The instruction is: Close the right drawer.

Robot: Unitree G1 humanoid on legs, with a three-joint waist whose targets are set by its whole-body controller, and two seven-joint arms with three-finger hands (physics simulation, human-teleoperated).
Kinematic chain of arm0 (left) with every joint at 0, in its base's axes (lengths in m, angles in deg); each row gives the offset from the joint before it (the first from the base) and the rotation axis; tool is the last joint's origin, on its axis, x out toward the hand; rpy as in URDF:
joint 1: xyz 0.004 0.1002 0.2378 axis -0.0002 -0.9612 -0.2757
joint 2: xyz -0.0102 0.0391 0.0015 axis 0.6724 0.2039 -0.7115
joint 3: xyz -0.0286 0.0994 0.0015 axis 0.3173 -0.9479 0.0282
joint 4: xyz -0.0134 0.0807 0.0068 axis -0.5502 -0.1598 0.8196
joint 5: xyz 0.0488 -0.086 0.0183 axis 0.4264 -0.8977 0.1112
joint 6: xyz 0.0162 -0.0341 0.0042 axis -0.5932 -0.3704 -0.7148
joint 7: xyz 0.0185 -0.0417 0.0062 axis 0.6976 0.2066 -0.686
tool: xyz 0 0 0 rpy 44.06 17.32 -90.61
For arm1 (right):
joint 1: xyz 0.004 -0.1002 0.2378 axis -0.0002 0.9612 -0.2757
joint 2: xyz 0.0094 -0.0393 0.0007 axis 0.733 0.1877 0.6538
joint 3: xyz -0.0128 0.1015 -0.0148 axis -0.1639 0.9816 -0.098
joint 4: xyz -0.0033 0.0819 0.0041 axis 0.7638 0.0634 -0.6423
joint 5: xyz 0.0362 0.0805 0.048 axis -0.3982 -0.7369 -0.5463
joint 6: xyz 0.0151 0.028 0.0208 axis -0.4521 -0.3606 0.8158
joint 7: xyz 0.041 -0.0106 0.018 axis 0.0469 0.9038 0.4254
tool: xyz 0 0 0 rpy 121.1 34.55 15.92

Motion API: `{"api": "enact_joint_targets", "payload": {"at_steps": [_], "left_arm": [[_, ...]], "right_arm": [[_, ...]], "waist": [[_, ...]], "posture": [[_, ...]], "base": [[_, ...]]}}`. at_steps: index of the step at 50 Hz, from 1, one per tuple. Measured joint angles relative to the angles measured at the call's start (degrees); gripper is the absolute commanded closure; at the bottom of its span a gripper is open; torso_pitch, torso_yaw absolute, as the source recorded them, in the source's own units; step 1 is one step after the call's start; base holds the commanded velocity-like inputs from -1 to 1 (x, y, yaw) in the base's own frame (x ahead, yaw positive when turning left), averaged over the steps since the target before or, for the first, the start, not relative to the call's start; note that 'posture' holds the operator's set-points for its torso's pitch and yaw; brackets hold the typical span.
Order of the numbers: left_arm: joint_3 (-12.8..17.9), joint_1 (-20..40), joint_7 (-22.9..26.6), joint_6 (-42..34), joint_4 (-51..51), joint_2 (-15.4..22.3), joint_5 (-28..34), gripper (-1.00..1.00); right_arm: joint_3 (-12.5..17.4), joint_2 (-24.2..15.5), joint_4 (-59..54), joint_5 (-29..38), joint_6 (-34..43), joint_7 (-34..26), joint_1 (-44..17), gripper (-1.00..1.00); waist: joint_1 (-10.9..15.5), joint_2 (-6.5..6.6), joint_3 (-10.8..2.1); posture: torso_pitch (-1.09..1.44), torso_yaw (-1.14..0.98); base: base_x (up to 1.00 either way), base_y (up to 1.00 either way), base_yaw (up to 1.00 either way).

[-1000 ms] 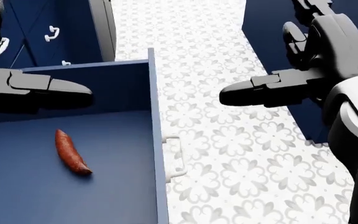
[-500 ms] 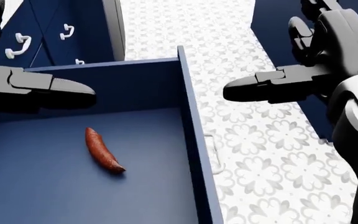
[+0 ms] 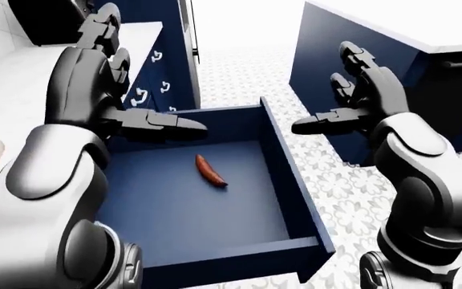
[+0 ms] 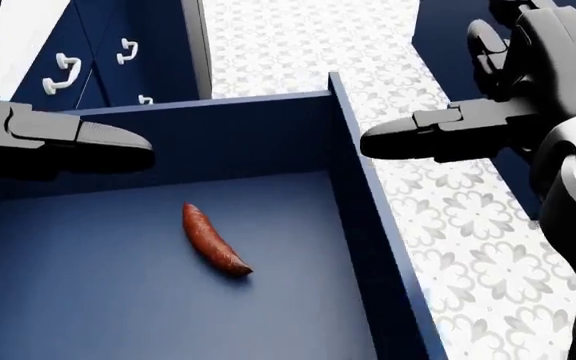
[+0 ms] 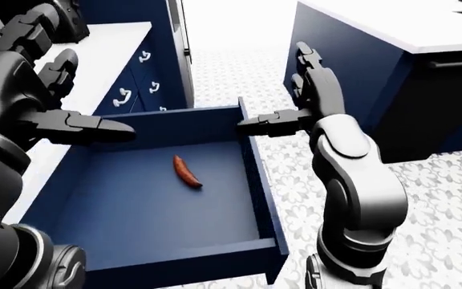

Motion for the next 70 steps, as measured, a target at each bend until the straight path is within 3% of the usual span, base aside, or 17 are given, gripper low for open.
{"api": "enact_joint_targets", "payload": {"at_steps": [2,5,12,14,17,21,31,38,43,52,70], "left_arm": [[0.49,-0.75,-0.09,-0.42,0.31,0.18,0.32,-1.0],[0.55,-0.1,-0.28,-1.56,0.32,0.29,0.83,-1.0],[0.1,0.83,0.08,-1.61,-0.41,0.48,0.85,-1.0],[0.05,0.96,0.12,-1.52,-0.39,0.49,0.95,-1.0],[-0.56,0.57,0.5,-1.51,-0.84,0.14,0.73,-1.0],[-0.36,0.31,0.64,-1.99,-0.05,0.16,0.88,-1.0],[-0.16,0.21,0.86,-1.6,-0.24,0.19,1.39,-1.0],[-0.32,0.33,0.98,-1.64,-0.27,0.24,1.54,-1.0],[-0.38,0.19,1.18,-2.2,-1.04,0.43,1.62,-1.0],[-1.06,1.66,1.25,-3.28,-1.0,0.73,1.97,-1.0],[-1.76,1.95,1.87,-3.48,-1.65,0.98,2.53,-1.0]], "right_arm": [[-0.73,0.69,0.11,-0.19,0.12,-0.13,0.58,-1.0],[-1.31,0.66,-0.2,-0.89,1.3,-0.65,0.56,-1.0],[-0.74,0.26,0.84,-0.16,0.46,-0.43,-0.03,-1.0],[-0.63,0.38,0.85,-0.17,0.42,-0.5,-0.09,-1.0],[1.01,0.47,0.82,-0.49,1.25,-0.35,-0.2,-1.0],[1.28,0.73,-0.46,-1.3,2.1,0.36,-0.56,-1.0],[6.03,0.24,-2.19,-9.25,3.06,3.29,-2.92,-1.0],[4.99,-4.48,-7.34,-12.52,1.11,5.98,-3.53,-1.0],[3.92,-7.92,-10.79,-11.45,-1.2,5.58,-3.27,-1.0],[5.21,-11.62,-19.75,-7.64,-7.57,1.53,-2.2,-1.0],[6.48,-13.66,-42.99,-2.0,-27.9,-4.95,1.56,-1.0]], "waist": [[0.74,-0.71,0.55],[0.63,-1.38,0.32],[0.22,-5.5,0.37],[0.31,-7.45,0.16],[0.74,-6.06,1.56],[0.94,-5.37,1.72],[0.97,-4.87,1.32],[0.86,-4.94,1.27],[0.88,-5.09,1.33],[0.82,-5.28,1.5],[0.67,-5.31,1.49]], "posture": [[0.0,0.0],[0.0,0.0],[0.0,0.0],[0.0,0.0],[0.0,0.0],[0.0,0.0],[0.0,0.0],[0.0,0.0],[0.0,0.0],[0.0,0.0],[0.0,0.0]], "base": [[0.0,0.22,0.0],[0.0,0.22,0.0],[0.0,0.22,0.0],[0.0,0.11,0.0],[0.0,0.0,0.0],[0.0,0.0,0.0],[0.0,0.0,0.0],[0.0,0.0,0.0],[0.0,0.0,0.0],[0.0,0.0,0.0],[0.0,0.0,0.0]]}}
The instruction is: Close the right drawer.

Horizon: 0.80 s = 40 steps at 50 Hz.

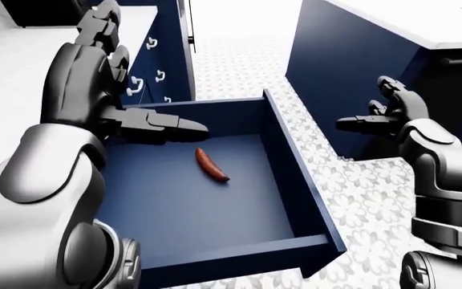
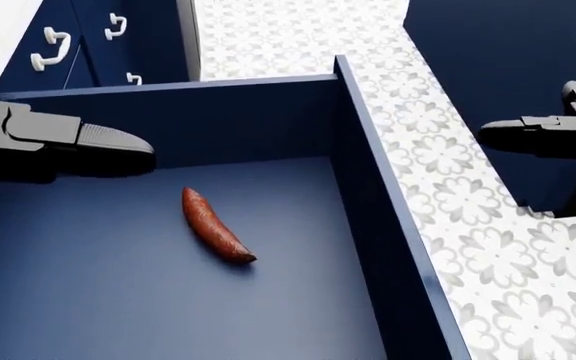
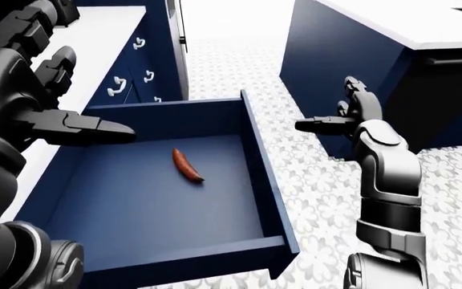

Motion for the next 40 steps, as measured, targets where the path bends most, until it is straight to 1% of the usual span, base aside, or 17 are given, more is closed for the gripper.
{"api": "enact_joint_targets", "payload": {"at_steps": [4,9,13,27,34,40], "left_arm": [[0.03,0.31,0.11,0.0,-0.01,0.01,0.13,-1.0],[0.03,0.34,0.13,0.0,-0.36,0.01,0.34,-1.0],[-0.15,0.23,0.07,0.0,-0.66,-0.05,0.55,-1.0],[-0.65,-0.11,0.18,0.0,-1.11,-0.37,0.73,-1.0],[-0.47,-0.07,0.32,0.0,-1.06,-0.28,0.8,-1.0],[-0.68,0.39,0.43,0.0,-0.81,-0.11,0.81,-1.0]], "right_arm": [[0.33,-0.75,-6.35,0.51,-4.25,-0.37,-0.65,-1.0],[0.81,-1.98,-16.9,0.78,-11.58,-0.35,-1.25,-1.0],[-0.18,-2.16,-23.3,1.44,-16.98,0.07,-1.78,-1.0],[-2.87,-1.58,-52.6,3.82,-38.16,0.57,-5.75,-1.0],[-3.57,-0.68,-58.61,4.43,-43.67,1.26,-5.74,-1.0],[-3.83,1.03,-62.58,4.99,-47.69,1.78,-5.11,-1.0]], "waist": [[-0.01,-0.07,-0.18],[-0.06,-0.21,-0.36],[-0.2,-0.19,-0.28],[-0.27,-0.06,-0.65],[-0.21,0.01,-0.72],[-0.18,-0.16,-0.93]], "posture": [[0.0,0.0],[0.0,0.0],[0.0,0.0],[0.0,0.0],[0.0,0.0],[0.0,0.0]], "base": [[0.0,0.0,0.0],[0.0,0.0,0.0],[0.0,0.0,0.0],[0.0,0.0,0.0],[0.0,0.0,0.0],[0.0,0.0,0.0]]}}
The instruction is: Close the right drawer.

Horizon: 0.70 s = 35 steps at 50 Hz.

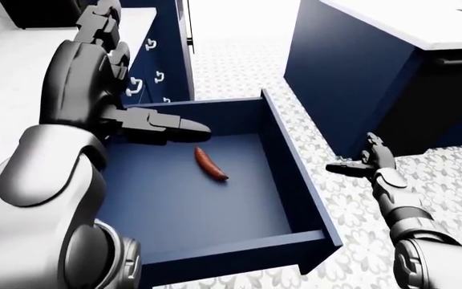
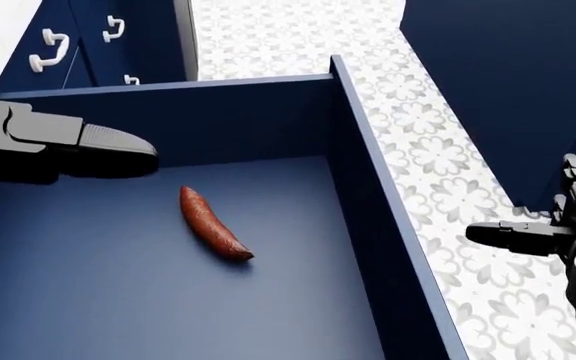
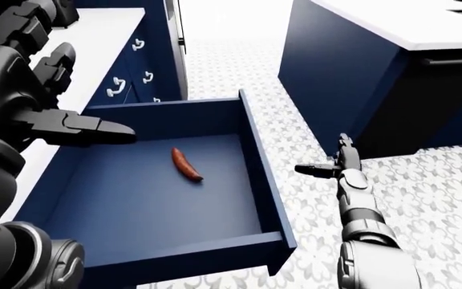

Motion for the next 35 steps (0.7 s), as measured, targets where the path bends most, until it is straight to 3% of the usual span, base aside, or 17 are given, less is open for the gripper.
{"api": "enact_joint_targets", "payload": {"at_steps": [35], "left_arm": [[0.39,-0.91,1.03,0.0,-1.31,0.04,1.02,-1.0]], "right_arm": [[0.8,6.59,-5.28,6.06,-4.49,3.86,6.53,-1.0]], "waist": [[0.08,0.07,-0.08]], "posture": [[0.0,0.0]], "base": [[0.0,0.0,0.0]]}}
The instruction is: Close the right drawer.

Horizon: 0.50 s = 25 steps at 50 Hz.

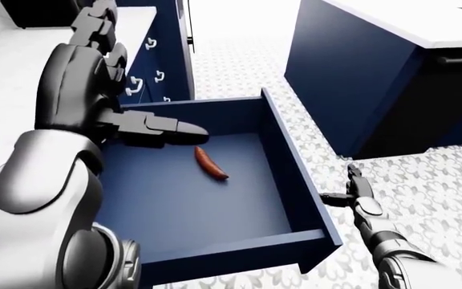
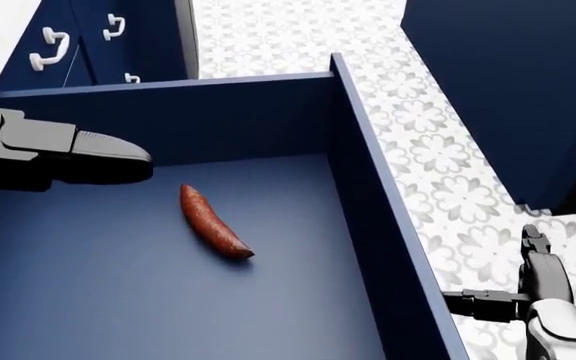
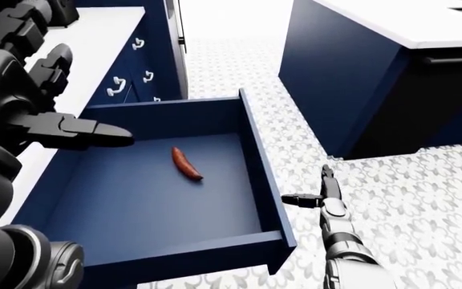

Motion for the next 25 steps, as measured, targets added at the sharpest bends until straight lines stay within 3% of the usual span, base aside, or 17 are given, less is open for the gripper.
{"api": "enact_joint_targets", "payload": {"at_steps": [25], "left_arm": [[0.15,0.78,1.32,0.0,0.29,0.43,1.11,-1.0]], "right_arm": [[-0.94,3.82,-0.03,3.52,-1.13,0.83,0.19,-1.0]], "waist": [[0.02,0.21,-0.15]], "posture": [[0.0,0.0]], "base": [[0.0,0.0,0.0]]}}
